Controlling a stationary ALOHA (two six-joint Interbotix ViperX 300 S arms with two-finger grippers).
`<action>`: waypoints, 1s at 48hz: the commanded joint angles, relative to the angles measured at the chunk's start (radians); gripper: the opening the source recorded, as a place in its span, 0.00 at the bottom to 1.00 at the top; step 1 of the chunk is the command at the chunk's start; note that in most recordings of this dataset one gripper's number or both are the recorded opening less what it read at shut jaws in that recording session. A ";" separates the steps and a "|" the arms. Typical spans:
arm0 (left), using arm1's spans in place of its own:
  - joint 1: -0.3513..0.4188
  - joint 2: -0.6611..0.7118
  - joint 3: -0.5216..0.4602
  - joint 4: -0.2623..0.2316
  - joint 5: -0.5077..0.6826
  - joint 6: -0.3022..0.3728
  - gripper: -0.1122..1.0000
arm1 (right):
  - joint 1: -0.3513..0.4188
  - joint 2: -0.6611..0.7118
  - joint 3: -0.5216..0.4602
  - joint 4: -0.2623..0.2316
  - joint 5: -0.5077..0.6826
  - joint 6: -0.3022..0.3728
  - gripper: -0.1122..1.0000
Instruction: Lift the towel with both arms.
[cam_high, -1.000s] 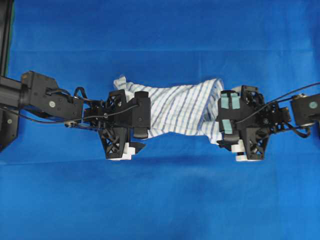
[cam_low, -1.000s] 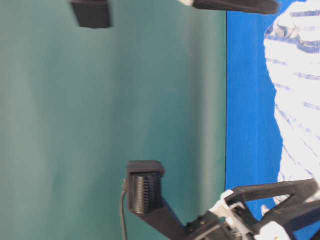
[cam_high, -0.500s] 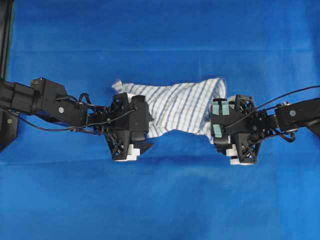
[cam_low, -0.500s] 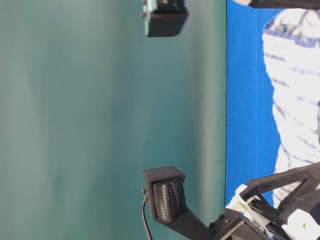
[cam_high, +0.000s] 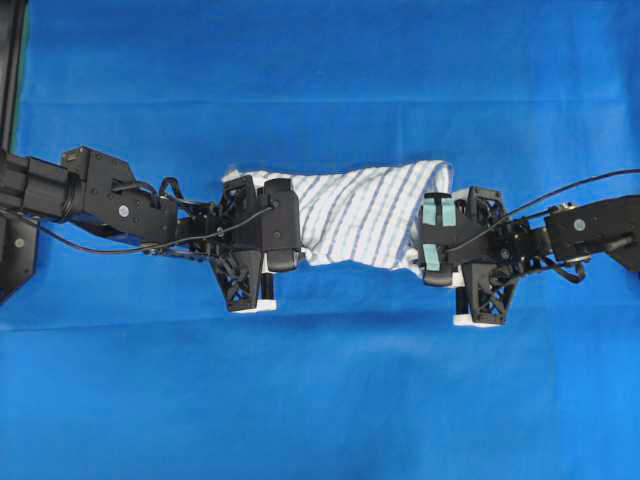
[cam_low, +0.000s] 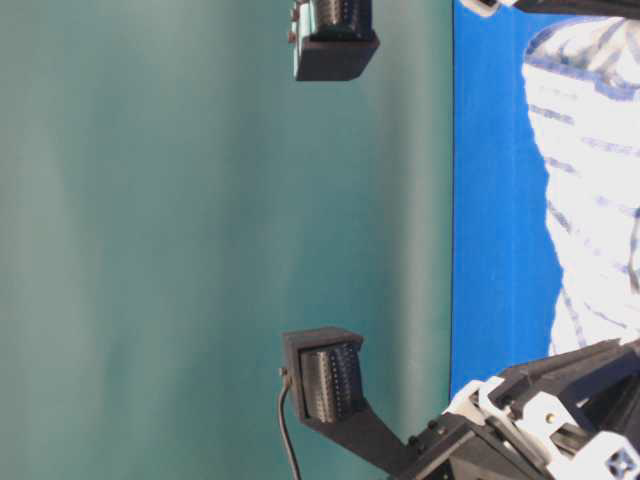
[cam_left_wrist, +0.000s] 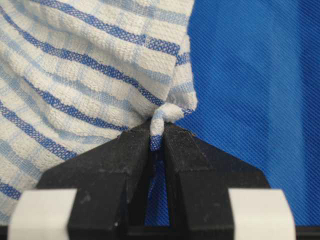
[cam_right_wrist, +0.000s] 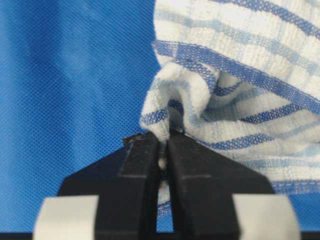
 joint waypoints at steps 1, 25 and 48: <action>0.002 -0.032 -0.017 -0.002 0.029 0.000 0.13 | 0.005 -0.017 -0.014 0.000 -0.002 -0.002 0.13; 0.012 -0.265 -0.137 0.003 0.333 0.006 0.13 | 0.003 -0.262 -0.129 -0.018 0.273 -0.014 0.13; 0.051 -0.511 -0.411 0.017 0.703 0.011 0.13 | 0.005 -0.489 -0.439 -0.098 0.680 -0.058 0.13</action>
